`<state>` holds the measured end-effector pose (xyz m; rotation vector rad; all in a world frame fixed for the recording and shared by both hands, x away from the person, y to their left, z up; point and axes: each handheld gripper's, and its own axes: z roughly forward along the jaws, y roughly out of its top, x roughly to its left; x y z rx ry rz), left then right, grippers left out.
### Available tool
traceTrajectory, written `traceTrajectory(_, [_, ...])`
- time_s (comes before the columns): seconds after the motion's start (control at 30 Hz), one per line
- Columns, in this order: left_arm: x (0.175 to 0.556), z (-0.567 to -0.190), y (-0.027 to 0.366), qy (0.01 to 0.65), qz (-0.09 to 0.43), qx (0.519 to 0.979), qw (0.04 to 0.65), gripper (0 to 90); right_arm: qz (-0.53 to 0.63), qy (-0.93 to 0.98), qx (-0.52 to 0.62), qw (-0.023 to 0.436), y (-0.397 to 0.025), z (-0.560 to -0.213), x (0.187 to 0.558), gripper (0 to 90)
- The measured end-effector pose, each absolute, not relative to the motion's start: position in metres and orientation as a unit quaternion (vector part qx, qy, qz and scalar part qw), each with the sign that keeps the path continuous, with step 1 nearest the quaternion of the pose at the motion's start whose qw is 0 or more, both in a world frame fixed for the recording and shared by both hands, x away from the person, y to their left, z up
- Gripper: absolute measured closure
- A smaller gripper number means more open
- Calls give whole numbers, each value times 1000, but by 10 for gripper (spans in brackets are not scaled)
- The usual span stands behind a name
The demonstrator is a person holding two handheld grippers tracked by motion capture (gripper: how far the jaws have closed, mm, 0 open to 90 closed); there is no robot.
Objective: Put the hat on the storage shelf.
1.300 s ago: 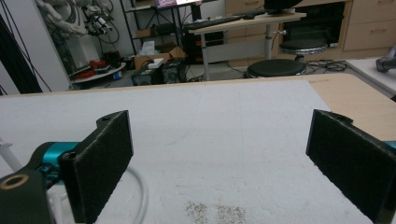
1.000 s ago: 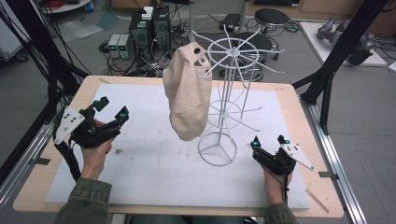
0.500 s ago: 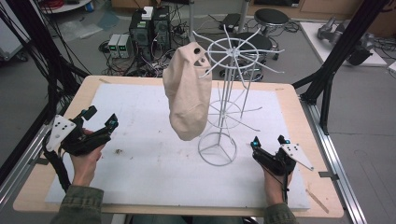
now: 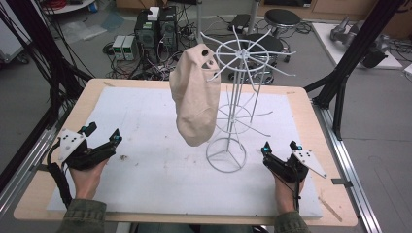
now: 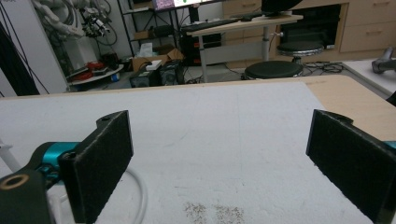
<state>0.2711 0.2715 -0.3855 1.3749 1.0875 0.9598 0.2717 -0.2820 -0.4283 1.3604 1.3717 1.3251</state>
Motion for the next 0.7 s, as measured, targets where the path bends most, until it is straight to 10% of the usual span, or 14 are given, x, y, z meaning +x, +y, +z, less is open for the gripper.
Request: traceTrajectory(0.7, [251, -406, 294, 502, 445, 523, 525, 193, 524, 540, 535, 383, -281, -428, 270, 61])
